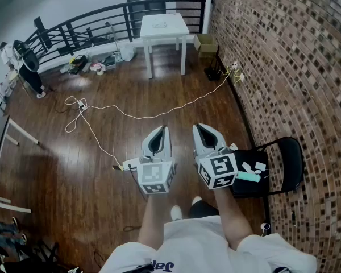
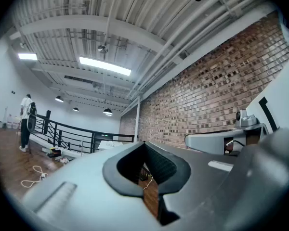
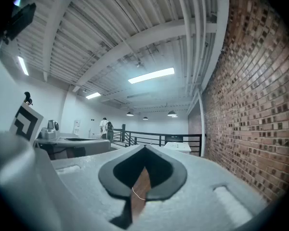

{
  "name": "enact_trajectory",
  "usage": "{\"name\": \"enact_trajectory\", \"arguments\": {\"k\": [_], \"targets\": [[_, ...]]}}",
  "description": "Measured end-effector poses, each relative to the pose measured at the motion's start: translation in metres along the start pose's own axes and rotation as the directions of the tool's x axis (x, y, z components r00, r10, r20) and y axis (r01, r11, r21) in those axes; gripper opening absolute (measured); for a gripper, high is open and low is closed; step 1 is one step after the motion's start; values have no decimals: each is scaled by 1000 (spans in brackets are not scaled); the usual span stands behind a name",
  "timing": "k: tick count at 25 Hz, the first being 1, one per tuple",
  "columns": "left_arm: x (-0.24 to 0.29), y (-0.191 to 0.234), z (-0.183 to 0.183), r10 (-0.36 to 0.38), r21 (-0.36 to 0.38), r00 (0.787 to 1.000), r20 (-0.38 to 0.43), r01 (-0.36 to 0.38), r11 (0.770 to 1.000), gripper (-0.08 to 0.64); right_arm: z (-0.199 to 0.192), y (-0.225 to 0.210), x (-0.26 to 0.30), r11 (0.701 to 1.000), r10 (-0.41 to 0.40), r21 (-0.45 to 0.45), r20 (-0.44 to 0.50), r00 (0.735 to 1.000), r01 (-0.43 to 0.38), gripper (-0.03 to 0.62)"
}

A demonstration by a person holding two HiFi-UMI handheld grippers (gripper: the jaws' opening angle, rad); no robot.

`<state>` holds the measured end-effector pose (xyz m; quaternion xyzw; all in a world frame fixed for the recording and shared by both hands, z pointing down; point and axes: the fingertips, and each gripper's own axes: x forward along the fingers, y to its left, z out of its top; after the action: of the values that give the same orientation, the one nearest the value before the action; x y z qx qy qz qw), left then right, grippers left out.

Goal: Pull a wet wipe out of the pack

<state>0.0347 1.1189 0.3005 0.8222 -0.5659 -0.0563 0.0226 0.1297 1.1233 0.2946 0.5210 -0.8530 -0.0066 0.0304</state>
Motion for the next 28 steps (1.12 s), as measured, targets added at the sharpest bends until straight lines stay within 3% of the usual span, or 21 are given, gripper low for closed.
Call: {"name": "enact_trajectory", "arguments": {"k": [10, 15, 21, 28], "targets": [[96, 69, -15, 71, 55, 997, -27, -69, 996, 15, -21, -31, 128, 996, 60, 71, 3, 998, -60, -11], [190, 104, 10, 108, 89, 994, -12, -106, 990, 15, 11, -78, 211, 995, 74, 63, 69, 995, -78, -11], [299, 106, 32, 71, 72, 997, 17, -72, 995, 15, 44, -151, 284, 996, 64, 56, 137, 989, -73, -11], [369, 122, -1, 83, 76, 996, -40, -79, 994, 15, 11, -202, 343, 972, 90, 207, 106, 990, -111, -11]]}}
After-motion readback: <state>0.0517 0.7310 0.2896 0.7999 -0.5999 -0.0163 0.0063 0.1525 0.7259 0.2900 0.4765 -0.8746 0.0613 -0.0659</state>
